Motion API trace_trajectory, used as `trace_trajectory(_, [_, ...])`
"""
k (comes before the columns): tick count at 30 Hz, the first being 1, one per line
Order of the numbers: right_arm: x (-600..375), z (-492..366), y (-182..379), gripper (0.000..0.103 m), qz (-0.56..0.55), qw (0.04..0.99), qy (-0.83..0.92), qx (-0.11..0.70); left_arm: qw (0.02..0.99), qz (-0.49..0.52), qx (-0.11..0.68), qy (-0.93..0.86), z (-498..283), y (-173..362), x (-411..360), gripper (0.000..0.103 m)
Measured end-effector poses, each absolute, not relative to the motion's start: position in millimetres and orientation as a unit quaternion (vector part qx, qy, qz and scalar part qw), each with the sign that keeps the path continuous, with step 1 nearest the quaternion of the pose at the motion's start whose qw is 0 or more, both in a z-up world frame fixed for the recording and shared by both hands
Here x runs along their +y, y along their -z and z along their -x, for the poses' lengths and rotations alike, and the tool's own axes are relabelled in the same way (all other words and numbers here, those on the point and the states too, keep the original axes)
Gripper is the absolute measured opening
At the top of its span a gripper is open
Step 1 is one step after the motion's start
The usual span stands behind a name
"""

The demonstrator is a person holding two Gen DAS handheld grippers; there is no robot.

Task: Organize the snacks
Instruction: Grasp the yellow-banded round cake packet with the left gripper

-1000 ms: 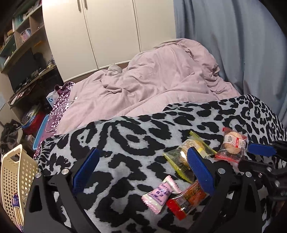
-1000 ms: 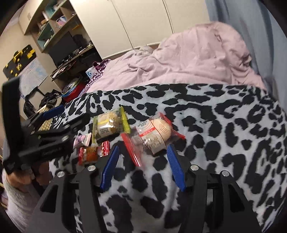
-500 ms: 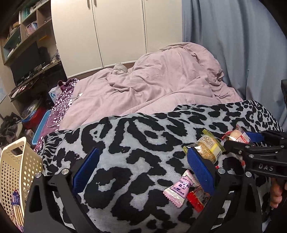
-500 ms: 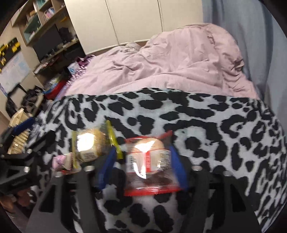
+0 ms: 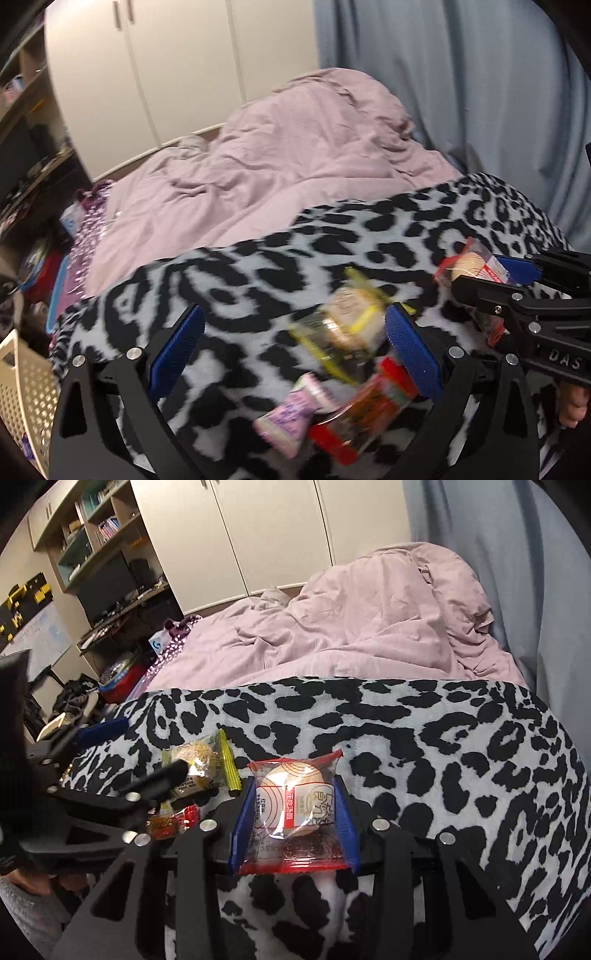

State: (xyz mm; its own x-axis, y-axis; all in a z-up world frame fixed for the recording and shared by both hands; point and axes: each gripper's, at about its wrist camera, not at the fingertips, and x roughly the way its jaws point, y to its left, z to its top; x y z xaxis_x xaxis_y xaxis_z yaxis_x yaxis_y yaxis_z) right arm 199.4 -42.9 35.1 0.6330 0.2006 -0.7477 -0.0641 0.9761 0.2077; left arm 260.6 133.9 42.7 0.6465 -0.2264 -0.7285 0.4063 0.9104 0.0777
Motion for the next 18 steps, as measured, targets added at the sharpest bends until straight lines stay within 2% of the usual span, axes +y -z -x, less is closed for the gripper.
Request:
trace_trajectory(4, [-52, -198, -35, 0.04, -0.095, 0.9, -0.076, 0.418, 0.892, -0.143, 0.389, 0.181, -264, -35, 120, 0.099])
trace_trajectory(6, [-54, -197, -34, 0.04, -0.099, 0.901, -0.079, 0.416, 0.888, -0.144, 0.394, 0.188, -267, -30, 116, 0.094])
trace_trajectory(7, [-54, -196, -34, 0.04, -0.101, 0.901, -0.08, 0.415, 0.886, -0.142, 0.397, 0.193, -268, -29, 115, 0.09])
trace_trajectory(11, [-55, -196, -31, 0.04, -0.106, 0.9, -0.083, 0.415, 0.878, -0.135, 0.412, 0.204, -273, -23, 112, 0.06])
trace_trajectory(15, [-56, -194, -30, 0.04, -0.107, 0.9, -0.083, 0.415, 0.877, -0.133, 0.41, 0.21, -272, -21, 113, 0.058])
trace_trajectory(16, [-56, -194, -30, 0.04, -0.108, 0.9, -0.082, 0.415, 0.878, -0.134, 0.408, 0.21, -271, -21, 113, 0.054])
trace_trajectory(17, [-56, -194, -30, 0.04, -0.11, 0.9, -0.082, 0.414, 0.878, -0.131, 0.408, 0.213, -271, -21, 113, 0.042])
trace_trajectory(18, [-56, -193, -30, 0.04, -0.111, 0.9, -0.082, 0.414, 0.877, -0.126, 0.41, 0.217, -270, -21, 114, 0.042])
